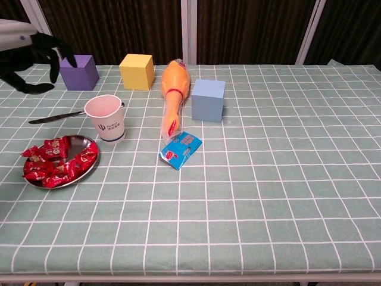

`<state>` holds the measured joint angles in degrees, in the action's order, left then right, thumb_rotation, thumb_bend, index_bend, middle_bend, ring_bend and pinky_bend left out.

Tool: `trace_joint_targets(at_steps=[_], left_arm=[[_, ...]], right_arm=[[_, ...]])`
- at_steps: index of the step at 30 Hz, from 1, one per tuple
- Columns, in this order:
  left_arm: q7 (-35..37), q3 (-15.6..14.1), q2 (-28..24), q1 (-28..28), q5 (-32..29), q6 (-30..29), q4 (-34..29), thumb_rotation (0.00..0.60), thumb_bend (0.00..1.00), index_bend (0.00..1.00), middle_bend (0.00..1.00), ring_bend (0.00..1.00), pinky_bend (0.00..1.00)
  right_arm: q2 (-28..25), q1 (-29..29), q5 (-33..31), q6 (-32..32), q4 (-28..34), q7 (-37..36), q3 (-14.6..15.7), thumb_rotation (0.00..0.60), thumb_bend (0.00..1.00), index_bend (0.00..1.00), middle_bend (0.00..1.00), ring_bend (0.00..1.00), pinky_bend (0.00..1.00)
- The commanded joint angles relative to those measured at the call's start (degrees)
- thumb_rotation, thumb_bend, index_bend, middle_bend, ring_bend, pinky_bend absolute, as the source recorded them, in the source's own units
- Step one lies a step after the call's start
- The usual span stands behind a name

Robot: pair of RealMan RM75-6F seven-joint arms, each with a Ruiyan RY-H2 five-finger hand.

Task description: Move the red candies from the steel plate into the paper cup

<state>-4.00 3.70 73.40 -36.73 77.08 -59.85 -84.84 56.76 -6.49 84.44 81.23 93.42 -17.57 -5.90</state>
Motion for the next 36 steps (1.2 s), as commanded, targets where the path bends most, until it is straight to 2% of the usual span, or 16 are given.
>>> trace_joint_targets(at_steps=[1,6,9,22,36], left_arm=[[-1.1,-3.4,-1.8,4.3,3.1,-4.3,-1.3,0.6,0.38,0.4,0.56,0.89,1.0],[-3.9,-6.2,0.0,6.4,4.7,-4.3,0.1,0.6,0.38,0.4,0.55,0.89,1.0],[-6.5,-7.0,2.3,6.5,4.8,-2.9,2.1,0.6,0.38,0.41,0.54,0.89,1.0],[-18.1,-6.6,8.3,6.3,2.6,0.6,8.1,0.6,0.38,0.42,0.49,0.89,1.0],[-21.2,-6.8,11.5,6.1,3.0,2.3,11.5,0.6,0.38,0.45,0.48,0.89,1.0]], right_arm=[[0.1,-0.1,0.1,0.0,0.0,0.0,0.1,0.6,0.2,0.13,0.23,0.07,0.41],[0.1,-0.1,0.6,0.2,0.1,0.0,0.2,0.6,0.2,0.13,0.23,0.07,0.41],[0.1,-0.1,0.7,0.3,0.3,0.2,0.2,0.6,0.2,0.13,0.23,0.07,0.41],[-0.1,-0.1,0.5,0.3,0.8,0.7,0.4,0.6,0.2,0.13,0.23,0.07,0.41],[-0.1,-0.2,0.2,0.1,1.1,1.2,0.4,0.6,0.2,0.13,0.23,0.07,0.42]])
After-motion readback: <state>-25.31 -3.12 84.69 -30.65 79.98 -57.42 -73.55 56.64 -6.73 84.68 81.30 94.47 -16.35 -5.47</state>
